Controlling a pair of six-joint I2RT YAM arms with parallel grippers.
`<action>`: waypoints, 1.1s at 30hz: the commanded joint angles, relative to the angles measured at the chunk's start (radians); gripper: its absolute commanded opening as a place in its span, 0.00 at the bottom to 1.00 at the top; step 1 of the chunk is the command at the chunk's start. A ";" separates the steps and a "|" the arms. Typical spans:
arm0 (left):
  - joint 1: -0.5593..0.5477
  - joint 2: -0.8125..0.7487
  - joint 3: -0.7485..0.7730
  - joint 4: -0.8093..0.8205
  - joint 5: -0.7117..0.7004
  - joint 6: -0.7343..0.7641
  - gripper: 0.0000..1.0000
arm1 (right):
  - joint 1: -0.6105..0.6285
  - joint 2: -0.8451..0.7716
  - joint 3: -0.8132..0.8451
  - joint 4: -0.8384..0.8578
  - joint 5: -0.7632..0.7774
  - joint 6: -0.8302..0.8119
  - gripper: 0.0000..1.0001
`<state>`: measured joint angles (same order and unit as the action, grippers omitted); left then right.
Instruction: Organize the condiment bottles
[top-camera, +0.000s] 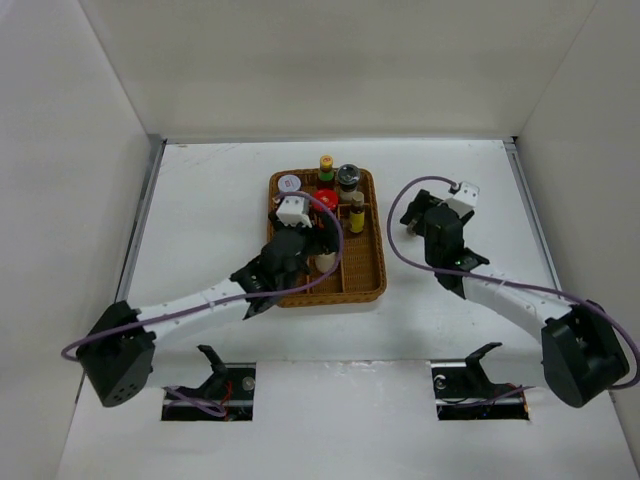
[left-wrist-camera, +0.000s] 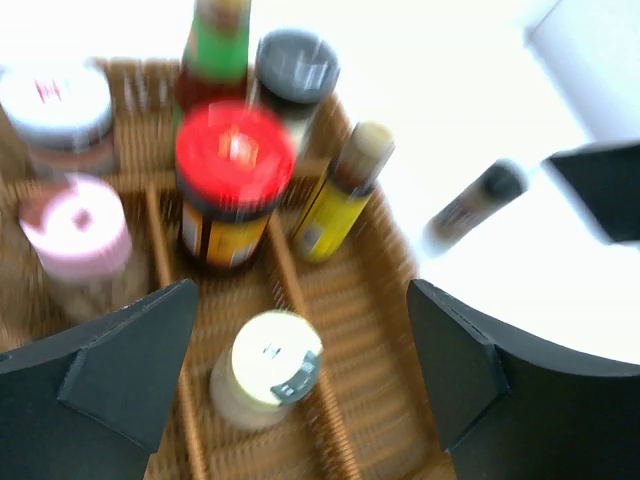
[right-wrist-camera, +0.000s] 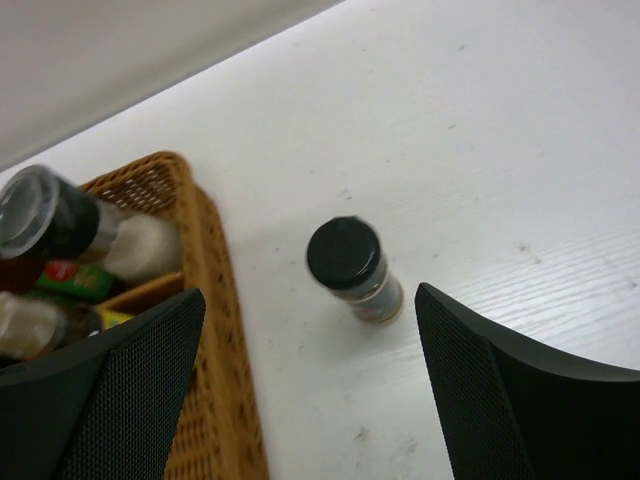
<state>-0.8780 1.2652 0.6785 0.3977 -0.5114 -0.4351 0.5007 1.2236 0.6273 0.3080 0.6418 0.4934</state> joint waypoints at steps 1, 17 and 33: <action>0.007 -0.125 -0.045 0.170 0.024 0.033 0.87 | -0.038 0.057 0.072 -0.056 0.015 -0.009 0.89; 0.199 -0.498 -0.335 0.213 -0.022 -0.030 0.86 | -0.095 0.238 0.209 -0.124 -0.022 -0.018 0.84; 0.518 -0.461 -0.445 0.144 0.066 -0.298 0.83 | -0.104 0.317 0.241 -0.109 -0.053 -0.030 0.51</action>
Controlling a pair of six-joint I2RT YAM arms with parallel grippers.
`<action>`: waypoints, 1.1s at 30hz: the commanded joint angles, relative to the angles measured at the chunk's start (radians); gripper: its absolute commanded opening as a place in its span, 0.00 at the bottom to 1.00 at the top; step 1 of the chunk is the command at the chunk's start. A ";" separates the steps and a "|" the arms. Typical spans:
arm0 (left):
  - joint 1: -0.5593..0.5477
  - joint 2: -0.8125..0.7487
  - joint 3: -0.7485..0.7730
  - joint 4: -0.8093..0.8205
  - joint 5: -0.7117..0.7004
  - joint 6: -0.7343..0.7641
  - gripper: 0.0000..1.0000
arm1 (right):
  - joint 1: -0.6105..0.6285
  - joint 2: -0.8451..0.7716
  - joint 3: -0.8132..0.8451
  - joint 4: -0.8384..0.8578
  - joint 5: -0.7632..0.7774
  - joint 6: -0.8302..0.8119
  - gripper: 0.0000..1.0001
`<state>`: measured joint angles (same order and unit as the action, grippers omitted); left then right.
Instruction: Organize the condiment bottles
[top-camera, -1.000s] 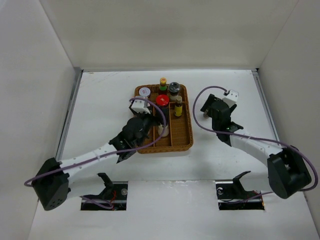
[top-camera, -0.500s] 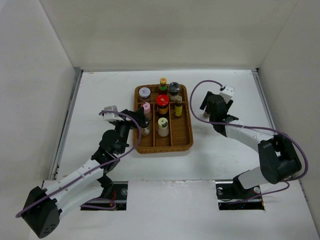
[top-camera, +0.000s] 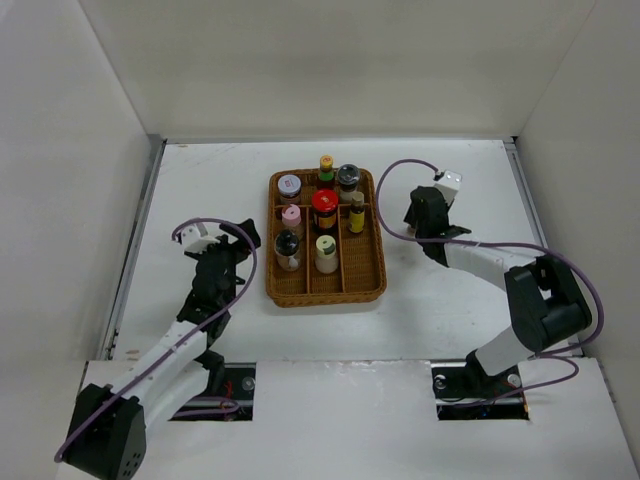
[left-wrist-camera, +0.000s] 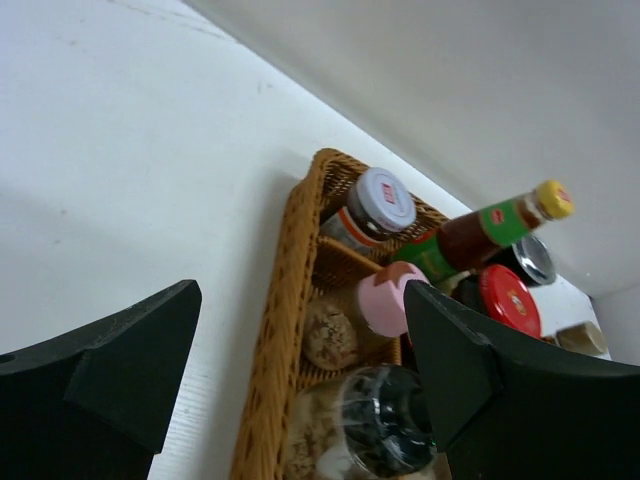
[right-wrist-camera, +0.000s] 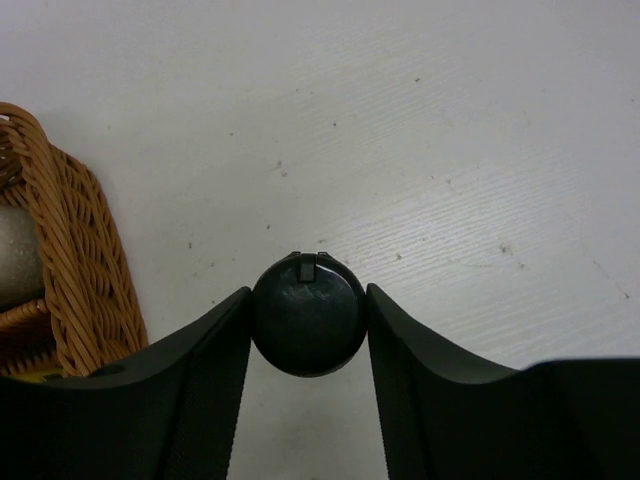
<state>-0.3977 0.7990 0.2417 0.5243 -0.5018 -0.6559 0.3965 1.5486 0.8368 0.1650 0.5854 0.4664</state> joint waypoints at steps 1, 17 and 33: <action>0.049 0.008 -0.012 0.017 0.072 -0.083 0.83 | 0.003 -0.015 0.031 0.036 0.010 -0.006 0.48; 0.116 0.068 -0.016 0.026 0.095 -0.100 0.85 | 0.245 -0.418 -0.050 -0.067 0.061 -0.075 0.37; 0.116 0.137 0.005 0.009 0.059 -0.080 1.00 | 0.394 -0.279 -0.045 0.008 -0.113 -0.052 0.38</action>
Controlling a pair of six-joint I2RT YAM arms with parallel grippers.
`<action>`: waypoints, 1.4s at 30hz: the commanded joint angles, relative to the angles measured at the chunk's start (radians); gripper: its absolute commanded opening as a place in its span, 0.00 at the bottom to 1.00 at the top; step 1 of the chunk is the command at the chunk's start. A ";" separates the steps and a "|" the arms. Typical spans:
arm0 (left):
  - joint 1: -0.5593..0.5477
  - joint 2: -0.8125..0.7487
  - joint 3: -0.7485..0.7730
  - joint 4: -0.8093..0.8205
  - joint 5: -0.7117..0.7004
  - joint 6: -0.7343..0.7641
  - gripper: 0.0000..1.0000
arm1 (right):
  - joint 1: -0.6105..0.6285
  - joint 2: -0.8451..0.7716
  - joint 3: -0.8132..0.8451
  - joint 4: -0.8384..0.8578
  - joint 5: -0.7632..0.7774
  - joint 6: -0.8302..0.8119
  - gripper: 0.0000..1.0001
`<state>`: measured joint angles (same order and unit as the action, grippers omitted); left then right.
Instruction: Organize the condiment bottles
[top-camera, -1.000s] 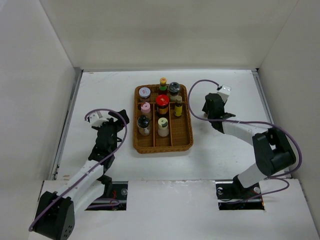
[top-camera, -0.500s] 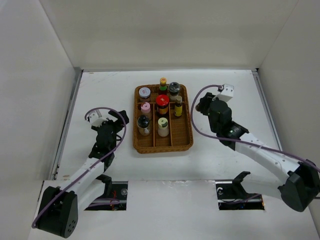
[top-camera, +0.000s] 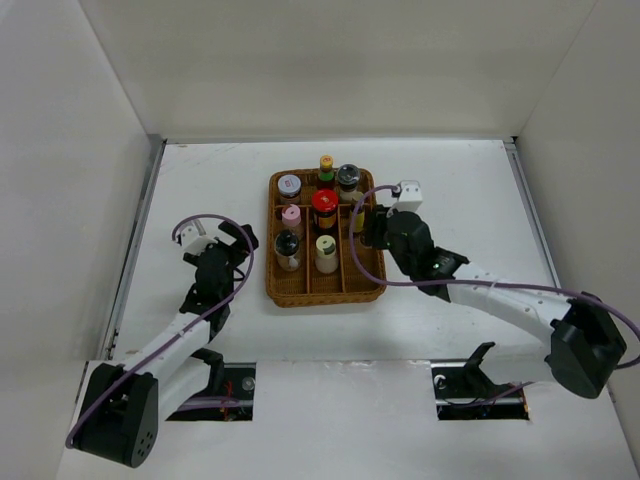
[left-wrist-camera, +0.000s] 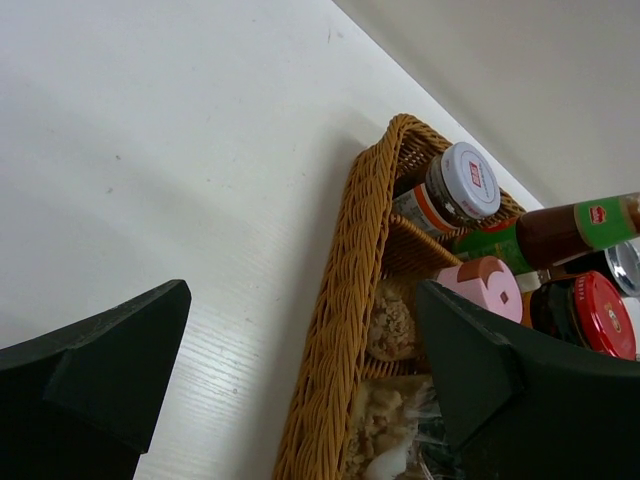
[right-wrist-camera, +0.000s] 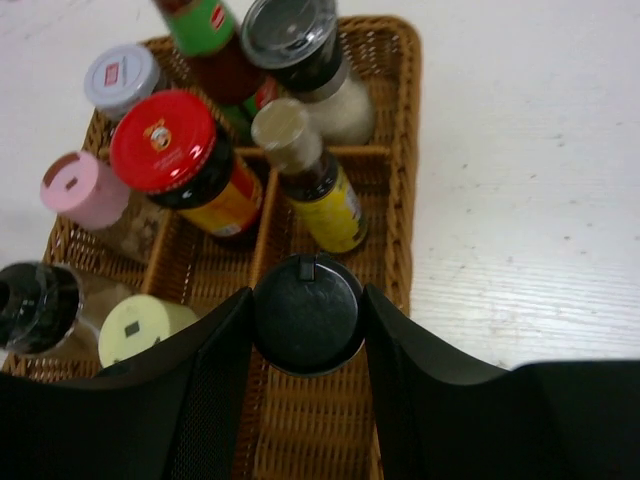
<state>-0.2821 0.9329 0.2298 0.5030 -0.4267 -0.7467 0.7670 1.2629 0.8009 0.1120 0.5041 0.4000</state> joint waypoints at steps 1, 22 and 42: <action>-0.002 0.004 0.019 0.029 -0.018 0.012 1.00 | 0.028 0.021 -0.011 0.072 -0.045 0.014 0.38; -0.018 0.073 0.048 0.014 -0.024 0.006 1.00 | 0.058 0.173 -0.046 0.114 -0.029 0.048 0.52; -0.027 0.024 0.031 0.009 -0.060 0.004 1.00 | 0.038 -0.108 -0.069 0.146 0.108 -0.046 1.00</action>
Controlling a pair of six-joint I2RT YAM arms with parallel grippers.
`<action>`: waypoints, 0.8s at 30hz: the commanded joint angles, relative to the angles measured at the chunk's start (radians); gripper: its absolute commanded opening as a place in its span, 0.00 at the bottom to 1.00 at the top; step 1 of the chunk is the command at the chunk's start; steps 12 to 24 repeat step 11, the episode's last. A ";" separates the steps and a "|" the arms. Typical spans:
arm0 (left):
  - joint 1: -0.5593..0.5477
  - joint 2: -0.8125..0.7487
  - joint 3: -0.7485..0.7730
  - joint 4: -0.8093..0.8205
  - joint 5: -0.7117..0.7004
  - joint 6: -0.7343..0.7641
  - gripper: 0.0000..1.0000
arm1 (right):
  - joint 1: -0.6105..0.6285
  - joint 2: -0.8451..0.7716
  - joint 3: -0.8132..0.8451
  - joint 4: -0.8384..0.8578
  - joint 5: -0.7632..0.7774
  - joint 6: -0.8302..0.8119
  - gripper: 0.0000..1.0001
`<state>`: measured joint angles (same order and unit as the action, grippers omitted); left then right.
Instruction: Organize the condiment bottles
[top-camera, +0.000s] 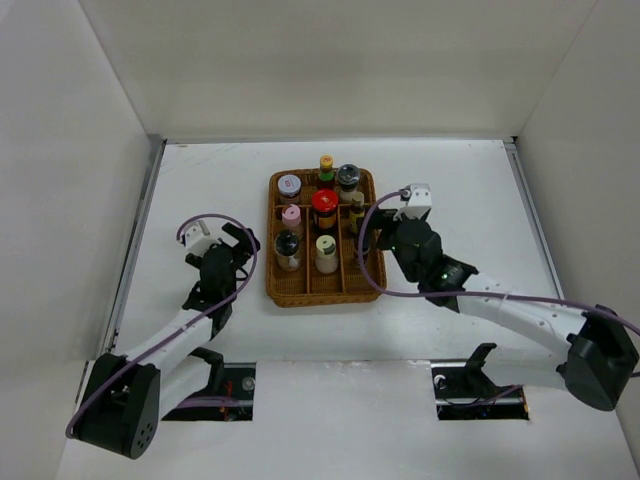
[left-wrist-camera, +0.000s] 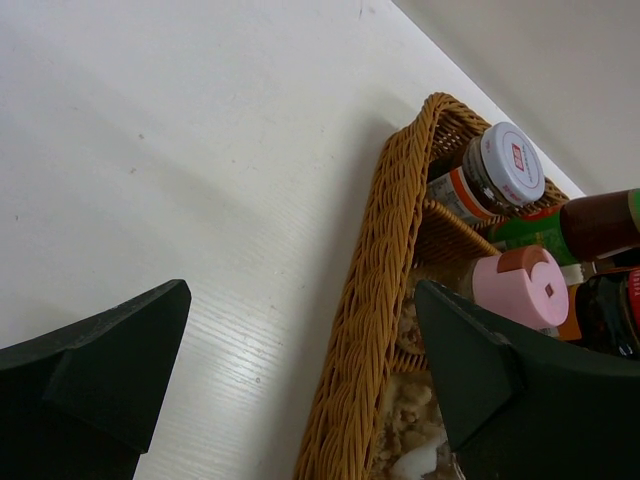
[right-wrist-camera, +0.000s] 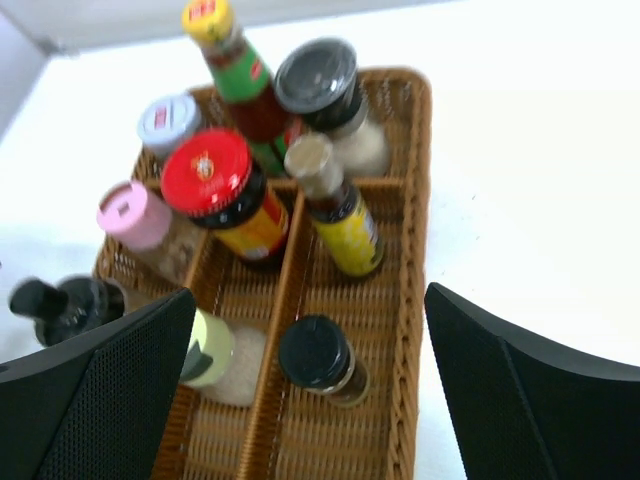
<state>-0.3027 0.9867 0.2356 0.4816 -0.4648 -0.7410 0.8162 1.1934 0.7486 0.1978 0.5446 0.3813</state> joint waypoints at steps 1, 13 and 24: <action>-0.008 -0.031 0.022 0.038 -0.021 -0.006 1.00 | -0.016 -0.051 -0.021 0.063 0.083 -0.038 1.00; -0.025 -0.025 0.036 0.035 -0.009 0.011 1.00 | -0.047 -0.098 -0.074 0.106 0.141 -0.042 1.00; -0.025 -0.025 0.036 0.035 -0.009 0.011 1.00 | -0.047 -0.098 -0.074 0.106 0.141 -0.042 1.00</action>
